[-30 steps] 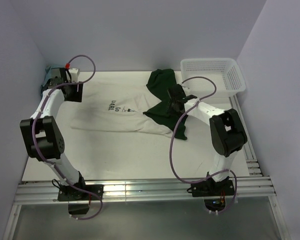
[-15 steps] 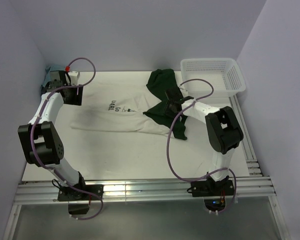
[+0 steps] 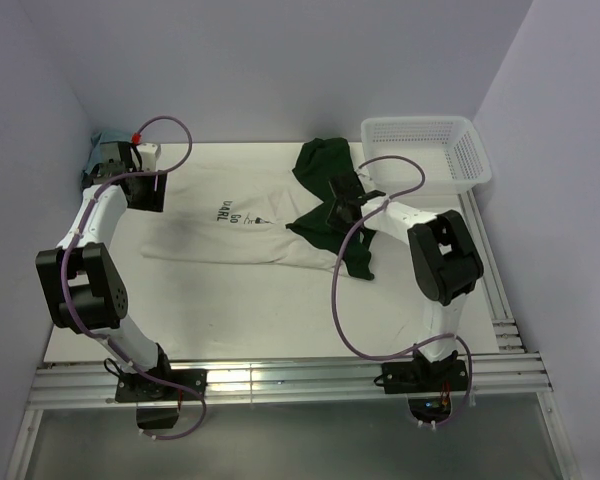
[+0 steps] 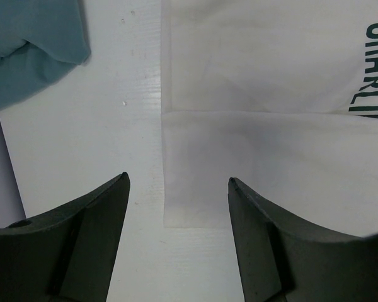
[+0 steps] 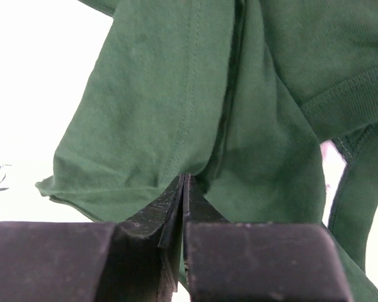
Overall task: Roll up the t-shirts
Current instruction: Fold the tshirt
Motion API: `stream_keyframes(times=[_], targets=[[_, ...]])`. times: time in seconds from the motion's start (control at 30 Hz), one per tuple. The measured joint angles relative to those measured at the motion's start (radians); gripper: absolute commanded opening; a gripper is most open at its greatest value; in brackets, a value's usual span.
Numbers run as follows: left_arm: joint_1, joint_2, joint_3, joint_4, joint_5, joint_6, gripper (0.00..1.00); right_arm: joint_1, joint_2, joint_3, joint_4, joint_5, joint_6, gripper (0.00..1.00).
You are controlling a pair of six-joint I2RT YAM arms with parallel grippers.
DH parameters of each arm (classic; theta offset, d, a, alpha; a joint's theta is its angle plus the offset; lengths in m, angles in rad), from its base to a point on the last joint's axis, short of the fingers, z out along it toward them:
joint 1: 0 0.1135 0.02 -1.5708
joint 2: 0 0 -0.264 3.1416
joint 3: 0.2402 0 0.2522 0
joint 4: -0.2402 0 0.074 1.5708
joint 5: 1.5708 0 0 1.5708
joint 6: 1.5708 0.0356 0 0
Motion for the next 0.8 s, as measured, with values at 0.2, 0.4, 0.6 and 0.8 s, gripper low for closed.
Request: stream_keyframes(times=[0.2, 0.4, 0.6, 0.8], targets=[[0.000, 0.000, 0.000, -0.001, 0.000, 0.003, 0.69, 0.000, 0.043, 0.096, -0.035, -0.001, -0.011, 0.00], [0.000, 0.000, 0.000, -0.005, 0.001, 0.004, 0.69, 0.000, 0.100, 0.300, -0.093, -0.001, -0.032, 0.00], [0.000, 0.000, 0.000, -0.008, 0.003, 0.007, 0.69, -0.003, 0.144, 0.441, -0.130, 0.005, -0.052, 0.13], [-0.003, 0.000, -0.006, -0.008, 0.011, 0.008, 0.69, -0.008, 0.069, 0.191, -0.099, -0.003, -0.036, 0.33]])
